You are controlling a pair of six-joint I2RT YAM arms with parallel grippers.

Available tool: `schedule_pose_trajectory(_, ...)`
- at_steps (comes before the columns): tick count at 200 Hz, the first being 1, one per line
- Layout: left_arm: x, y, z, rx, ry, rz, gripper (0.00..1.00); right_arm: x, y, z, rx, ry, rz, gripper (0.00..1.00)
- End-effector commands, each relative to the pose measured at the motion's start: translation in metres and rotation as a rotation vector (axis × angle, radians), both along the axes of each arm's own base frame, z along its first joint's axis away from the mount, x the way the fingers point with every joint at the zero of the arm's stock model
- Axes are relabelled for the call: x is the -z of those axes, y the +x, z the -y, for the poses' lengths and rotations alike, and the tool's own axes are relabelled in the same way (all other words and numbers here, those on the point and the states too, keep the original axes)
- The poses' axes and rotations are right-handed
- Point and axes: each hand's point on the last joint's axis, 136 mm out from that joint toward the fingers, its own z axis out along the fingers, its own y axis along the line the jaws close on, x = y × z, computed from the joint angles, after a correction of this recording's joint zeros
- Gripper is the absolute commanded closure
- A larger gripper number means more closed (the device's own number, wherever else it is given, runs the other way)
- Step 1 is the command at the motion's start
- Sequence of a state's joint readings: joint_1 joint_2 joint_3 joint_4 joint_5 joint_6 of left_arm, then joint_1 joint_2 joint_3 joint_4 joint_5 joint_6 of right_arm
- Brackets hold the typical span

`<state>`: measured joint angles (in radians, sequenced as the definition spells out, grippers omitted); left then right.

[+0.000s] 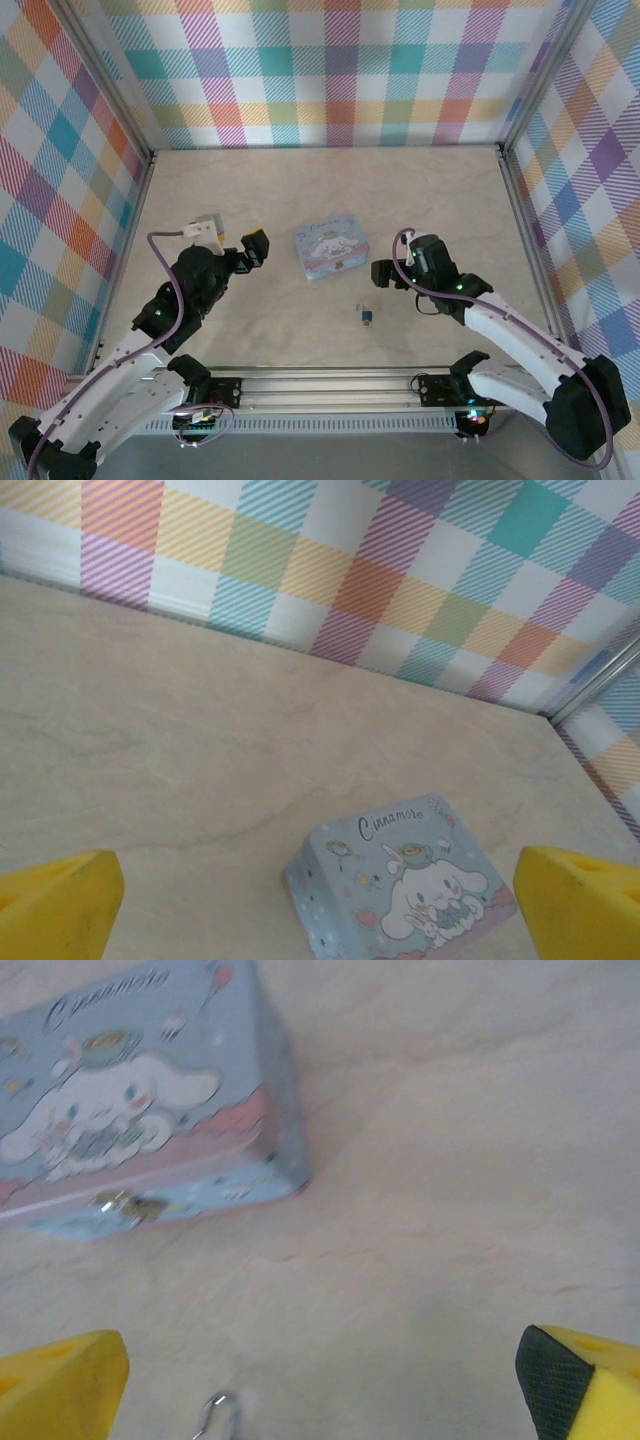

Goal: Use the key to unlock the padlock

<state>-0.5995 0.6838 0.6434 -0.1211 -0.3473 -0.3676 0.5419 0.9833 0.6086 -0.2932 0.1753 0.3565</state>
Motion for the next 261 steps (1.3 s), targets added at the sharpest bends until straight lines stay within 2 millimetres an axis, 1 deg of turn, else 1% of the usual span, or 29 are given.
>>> schedule_pose_trajectory(1,-0.006,0.006,-0.009,-0.046,0.055,0.065,0.0,-0.025,0.025,0.034,0.118,-0.141,0.174,0.0)
schedule_pose_trajectory(34,-0.004,0.013,-0.015,-0.084,0.088,0.079,0.0,-0.047,0.045,0.059,0.18,-0.185,0.285,0.0)
schedule_pose_trajectory(62,-0.001,0.017,-0.013,-0.071,0.136,0.076,0.0,-0.054,0.061,0.08,0.225,-0.241,0.35,0.0)
schedule_pose_trajectory(78,0.003,0.019,-0.015,-0.079,0.166,0.067,0.0,-0.048,0.069,0.096,0.265,-0.268,0.368,0.0)
schedule_pose_trajectory(89,0.008,0.022,-0.016,-0.084,0.201,0.058,0.0,-0.041,0.074,0.106,0.288,-0.269,0.376,0.0)
schedule_pose_trajectory(114,0.02,0.029,-0.021,-0.105,0.269,0.037,0.0,-0.023,0.086,0.12,0.298,-0.246,0.398,0.0)
schedule_pose_trajectory(131,0.029,0.036,-0.031,-0.155,0.298,0.009,0.0,-0.013,0.092,0.133,0.335,-0.211,0.409,0.0)
schedule_pose_trajectory(149,0.039,0.042,-0.041,-0.195,0.324,-0.025,0.0,-0.008,0.098,0.143,0.367,-0.15,0.447,0.0)
schedule_pose_trajectory(158,0.043,0.045,-0.045,-0.21,0.325,-0.033,0.0,-0.004,0.099,0.145,0.371,-0.12,0.457,0.0)
schedule_pose_trajectory(160,0.044,0.046,-0.046,-0.211,0.326,-0.036,0.0,-0.004,0.1,0.145,0.372,-0.114,0.464,0.0)
schedule_pose_trajectory(161,0.043,0.046,-0.046,-0.213,0.325,-0.034,0.0,-0.008,0.102,0.146,0.374,-0.109,0.482,0.0)
schedule_pose_trajectory(192,0.06,0.055,-0.062,-0.266,0.339,-0.079,0.0,0.003,0.108,0.15,0.357,-0.101,0.511,0.0)
schedule_pose_trajectory(200,0.063,0.057,-0.065,-0.273,0.344,-0.086,0.0,0.009,0.11,0.15,0.352,-0.089,0.501,0.0)
schedule_pose_trajectory(235,0.076,0.064,-0.072,-0.289,0.37,-0.105,0.0,0.033,0.116,0.146,0.318,-0.07,0.493,0.0)
schedule_pose_trajectory(243,0.078,0.065,-0.074,-0.293,0.378,-0.112,0.0,0.032,0.119,0.145,0.312,-0.067,0.509,0.0)
schedule_pose_trajectory(261,0.084,0.068,-0.077,-0.303,0.393,-0.126,0.0,0.036,0.126,0.141,0.283,-0.071,0.451,0.0)
